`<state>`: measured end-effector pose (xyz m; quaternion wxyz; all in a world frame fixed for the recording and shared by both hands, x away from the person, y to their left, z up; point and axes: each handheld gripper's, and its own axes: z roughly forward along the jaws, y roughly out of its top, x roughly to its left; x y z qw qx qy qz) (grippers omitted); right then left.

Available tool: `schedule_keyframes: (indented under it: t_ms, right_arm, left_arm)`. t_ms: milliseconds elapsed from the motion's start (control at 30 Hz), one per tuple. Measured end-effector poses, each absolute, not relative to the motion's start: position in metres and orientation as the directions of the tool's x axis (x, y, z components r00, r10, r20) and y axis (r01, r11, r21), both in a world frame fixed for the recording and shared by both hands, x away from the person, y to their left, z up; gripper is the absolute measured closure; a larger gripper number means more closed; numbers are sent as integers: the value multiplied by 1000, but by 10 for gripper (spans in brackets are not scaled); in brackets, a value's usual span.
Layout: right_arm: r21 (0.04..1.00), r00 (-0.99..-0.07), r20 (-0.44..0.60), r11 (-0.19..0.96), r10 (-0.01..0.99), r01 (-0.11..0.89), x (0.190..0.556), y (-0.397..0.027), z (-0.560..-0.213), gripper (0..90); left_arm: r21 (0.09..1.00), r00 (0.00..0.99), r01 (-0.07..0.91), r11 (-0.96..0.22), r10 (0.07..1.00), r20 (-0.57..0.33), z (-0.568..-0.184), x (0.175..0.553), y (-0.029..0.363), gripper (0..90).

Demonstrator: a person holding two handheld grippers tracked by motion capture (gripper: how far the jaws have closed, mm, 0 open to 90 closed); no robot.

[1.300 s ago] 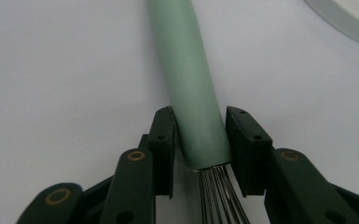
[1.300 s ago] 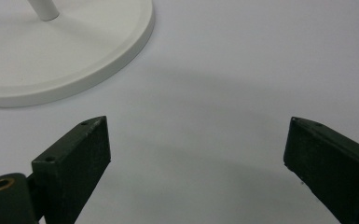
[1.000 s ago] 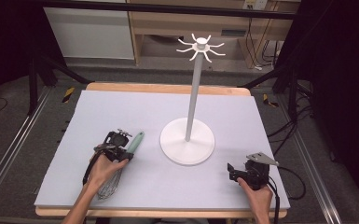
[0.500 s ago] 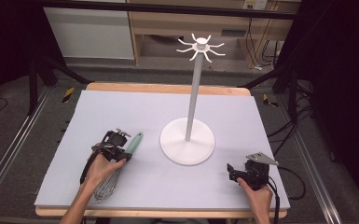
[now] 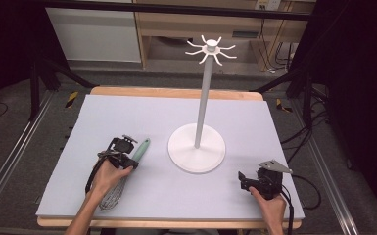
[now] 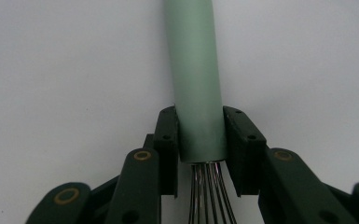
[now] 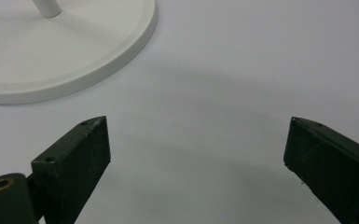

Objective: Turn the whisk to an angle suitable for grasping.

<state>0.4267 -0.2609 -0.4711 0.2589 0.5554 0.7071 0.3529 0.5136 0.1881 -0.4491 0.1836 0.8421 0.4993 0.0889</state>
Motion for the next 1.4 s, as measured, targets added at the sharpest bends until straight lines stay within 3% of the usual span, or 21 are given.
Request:
schedule_keyframes:
  t_ms: [400, 1400]
  right_arm:
    - [788, -249, 21, 137, 968, 600, 427, -263, -471, 75]
    - [790, -245, 23, 132, 969, 599, 426, -264, -471, 76]
  left_arm:
    - [455, 493, 783, -423, 869, -39, -438, 506, 192, 686]
    - [711, 534, 620, -330, 842, -75, -383, 460, 207, 688]
